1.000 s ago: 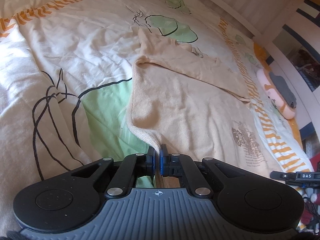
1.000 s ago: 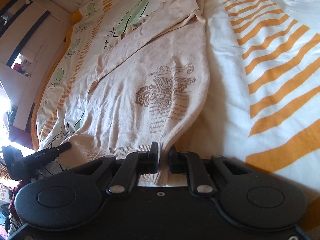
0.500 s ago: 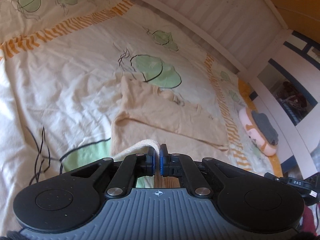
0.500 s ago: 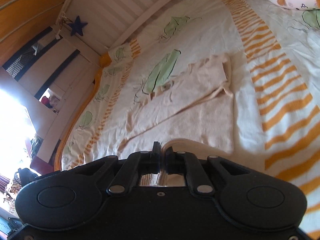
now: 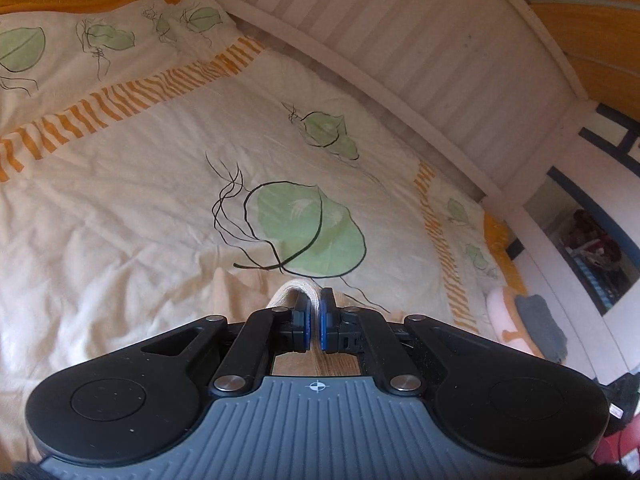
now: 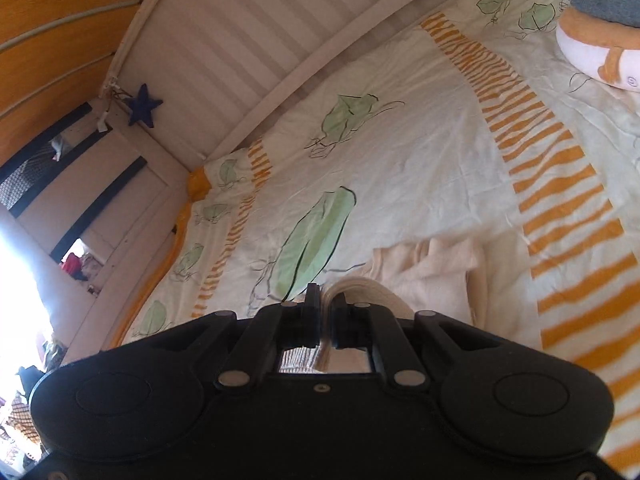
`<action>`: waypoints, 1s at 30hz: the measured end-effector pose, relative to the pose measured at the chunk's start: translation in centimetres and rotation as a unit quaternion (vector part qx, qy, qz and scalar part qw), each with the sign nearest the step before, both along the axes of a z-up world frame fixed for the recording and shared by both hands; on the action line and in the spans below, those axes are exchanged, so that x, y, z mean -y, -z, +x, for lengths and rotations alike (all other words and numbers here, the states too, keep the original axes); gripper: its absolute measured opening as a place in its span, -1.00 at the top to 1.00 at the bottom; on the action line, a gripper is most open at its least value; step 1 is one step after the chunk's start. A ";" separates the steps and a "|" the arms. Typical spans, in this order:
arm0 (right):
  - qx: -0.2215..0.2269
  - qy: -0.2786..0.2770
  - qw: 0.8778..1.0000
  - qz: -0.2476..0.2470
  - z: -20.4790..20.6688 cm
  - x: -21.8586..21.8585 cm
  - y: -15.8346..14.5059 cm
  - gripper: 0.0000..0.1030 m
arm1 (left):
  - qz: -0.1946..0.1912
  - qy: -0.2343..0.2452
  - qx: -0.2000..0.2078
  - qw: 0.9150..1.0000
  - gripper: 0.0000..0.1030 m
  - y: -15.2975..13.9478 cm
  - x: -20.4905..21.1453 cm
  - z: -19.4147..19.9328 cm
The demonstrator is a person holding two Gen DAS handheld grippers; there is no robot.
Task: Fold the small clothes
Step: 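Lift the hem with both grippers and fold it up toward the collar, then open both grippers and release the folded hem onto the collar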
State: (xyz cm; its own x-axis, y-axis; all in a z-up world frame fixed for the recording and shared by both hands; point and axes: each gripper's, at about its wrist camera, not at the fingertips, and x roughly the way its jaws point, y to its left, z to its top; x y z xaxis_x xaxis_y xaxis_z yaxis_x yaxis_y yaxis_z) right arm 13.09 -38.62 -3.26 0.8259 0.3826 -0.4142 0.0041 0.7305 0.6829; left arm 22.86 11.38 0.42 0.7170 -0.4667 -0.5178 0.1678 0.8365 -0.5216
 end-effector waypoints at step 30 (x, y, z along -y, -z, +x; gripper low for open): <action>-0.015 0.068 0.996 -0.061 7.5 1.6 6.0 -0.33 | 0.084 -0.004 -0.005 0.996 -0.16 6.4 4.0 8.3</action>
